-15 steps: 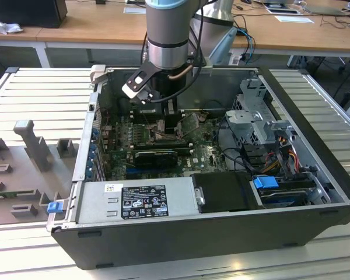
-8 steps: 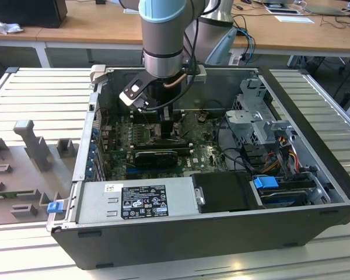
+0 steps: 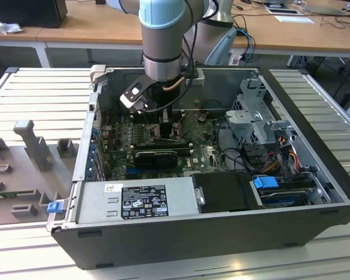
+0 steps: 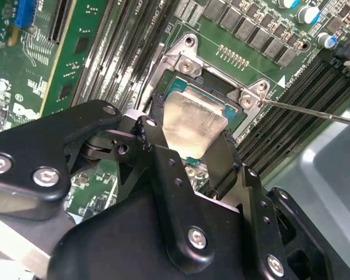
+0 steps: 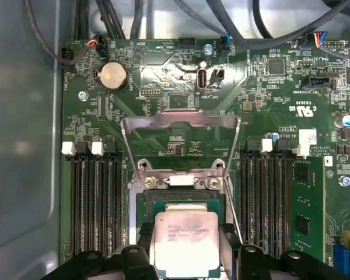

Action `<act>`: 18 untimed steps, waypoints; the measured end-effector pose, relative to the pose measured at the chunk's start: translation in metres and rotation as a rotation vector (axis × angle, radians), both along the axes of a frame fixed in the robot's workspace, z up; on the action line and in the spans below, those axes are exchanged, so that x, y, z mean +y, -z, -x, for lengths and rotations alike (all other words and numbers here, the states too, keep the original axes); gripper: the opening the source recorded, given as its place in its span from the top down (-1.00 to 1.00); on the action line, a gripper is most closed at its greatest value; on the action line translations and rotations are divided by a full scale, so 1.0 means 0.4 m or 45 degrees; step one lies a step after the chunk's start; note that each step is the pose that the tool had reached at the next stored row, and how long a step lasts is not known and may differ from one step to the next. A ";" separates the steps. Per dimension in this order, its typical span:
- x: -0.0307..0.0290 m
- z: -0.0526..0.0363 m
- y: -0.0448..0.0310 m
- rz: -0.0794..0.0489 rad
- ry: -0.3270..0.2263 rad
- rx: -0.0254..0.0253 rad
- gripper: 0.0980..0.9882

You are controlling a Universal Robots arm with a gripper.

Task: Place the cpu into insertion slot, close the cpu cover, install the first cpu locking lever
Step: 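Place the cpu into insertion slot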

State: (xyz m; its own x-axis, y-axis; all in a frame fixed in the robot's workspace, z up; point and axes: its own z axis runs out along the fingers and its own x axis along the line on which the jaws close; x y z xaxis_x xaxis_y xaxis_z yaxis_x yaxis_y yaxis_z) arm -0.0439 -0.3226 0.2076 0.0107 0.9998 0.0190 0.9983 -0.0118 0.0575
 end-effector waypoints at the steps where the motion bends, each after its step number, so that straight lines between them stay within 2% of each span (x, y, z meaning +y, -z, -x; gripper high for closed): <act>1: 0.000 -0.002 0.001 0.000 0.012 0.0003 0.03; 9: 0.004 -0.005 0.013 0.000 0.011 0.0001 0.03; 15: 0.004 -0.005 0.013 0.001 0.011 0.0001 0.03; 17: 0.004 -0.005 0.013 0.001 0.011 0.0000 0.00; 18: 0.005 -0.005 0.013 0.000 0.011 -0.0002 -0.14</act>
State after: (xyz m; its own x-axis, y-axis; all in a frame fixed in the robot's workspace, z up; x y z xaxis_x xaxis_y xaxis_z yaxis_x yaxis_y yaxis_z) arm -0.0417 -0.3207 0.2022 0.0194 0.9996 0.0187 0.9981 -0.0205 0.0577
